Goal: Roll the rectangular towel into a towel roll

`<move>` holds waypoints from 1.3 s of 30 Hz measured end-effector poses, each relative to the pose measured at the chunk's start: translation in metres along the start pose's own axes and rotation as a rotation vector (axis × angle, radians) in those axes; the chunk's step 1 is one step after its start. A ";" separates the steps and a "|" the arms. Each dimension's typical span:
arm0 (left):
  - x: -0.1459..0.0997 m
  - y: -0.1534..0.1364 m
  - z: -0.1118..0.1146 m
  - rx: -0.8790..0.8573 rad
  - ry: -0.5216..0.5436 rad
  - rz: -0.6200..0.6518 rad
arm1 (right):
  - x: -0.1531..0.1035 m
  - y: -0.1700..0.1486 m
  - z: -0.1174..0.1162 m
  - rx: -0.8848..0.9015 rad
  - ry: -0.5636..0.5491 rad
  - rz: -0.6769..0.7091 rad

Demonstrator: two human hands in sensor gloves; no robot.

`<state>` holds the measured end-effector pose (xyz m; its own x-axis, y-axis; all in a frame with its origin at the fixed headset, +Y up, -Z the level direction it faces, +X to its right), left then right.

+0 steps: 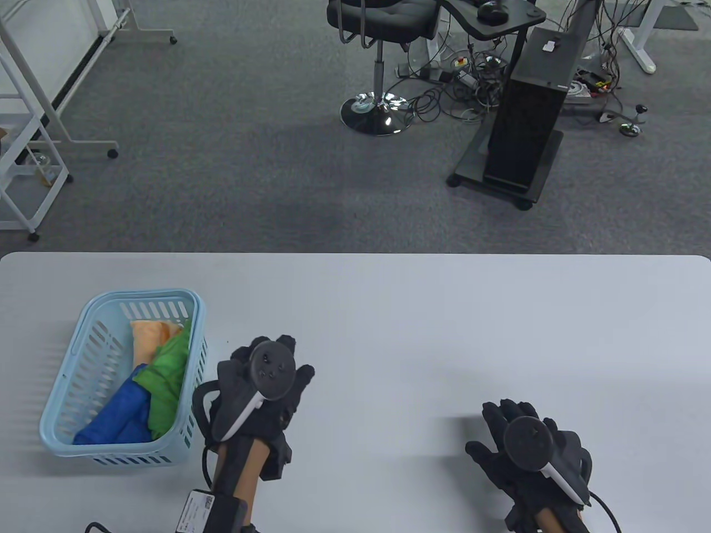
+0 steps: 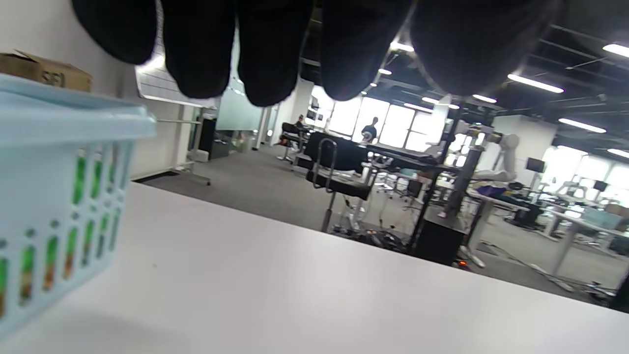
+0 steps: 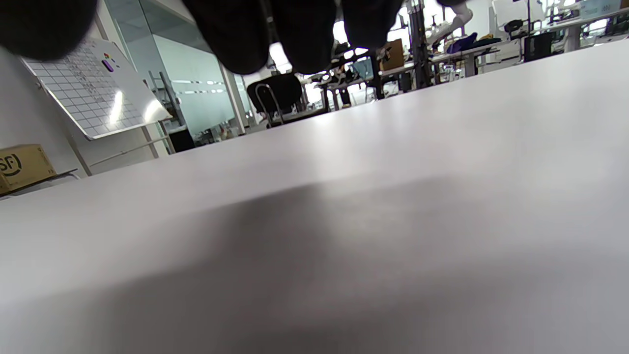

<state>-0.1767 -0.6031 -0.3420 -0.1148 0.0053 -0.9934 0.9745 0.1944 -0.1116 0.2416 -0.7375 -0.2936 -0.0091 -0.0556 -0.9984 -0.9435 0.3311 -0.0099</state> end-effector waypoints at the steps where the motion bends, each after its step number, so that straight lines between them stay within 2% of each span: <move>1: 0.006 -0.010 -0.006 0.009 0.000 -0.034 | 0.000 0.000 0.000 0.001 0.001 0.000; 11: 0.035 -0.091 -0.020 0.020 -0.068 -0.254 | 0.001 0.000 -0.004 -0.003 0.035 0.002; 18: 0.050 -0.143 -0.016 0.025 -0.119 -0.384 | 0.001 0.000 -0.004 -0.007 0.046 -0.001; 24: 0.062 -0.172 -0.005 0.071 -0.200 -0.474 | 0.002 -0.001 -0.005 -0.019 0.064 -0.008; 28: 0.068 -0.187 0.012 0.118 -0.337 -0.527 | 0.002 -0.004 -0.008 -0.021 0.085 -0.021; 34: 0.076 -0.198 0.033 0.201 -0.468 -0.594 | 0.002 -0.005 -0.008 -0.027 0.098 -0.031; 37: 0.084 -0.200 0.037 0.218 -0.454 -0.589 | 0.003 -0.007 -0.008 -0.028 0.105 -0.037; 39: 0.087 -0.202 0.043 0.225 -0.485 -0.594 | 0.003 -0.007 -0.008 -0.029 0.106 -0.040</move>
<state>-0.3755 -0.6840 -0.4066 -0.5810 -0.4745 -0.6613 0.7980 -0.1722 -0.5776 0.2457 -0.7480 -0.2961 -0.0045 -0.1685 -0.9857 -0.9531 0.2992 -0.0468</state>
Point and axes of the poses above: the tracker on the back of each hand, its own y axis roughly to the thumb side, its own x axis roughly from the wrist to the fingertips, z = x × y, the point moved 4 cm from there along x, roughly from the wrist to the fingertips, and after that the axes turned 2 degrees about x, right-handed, at the moved point
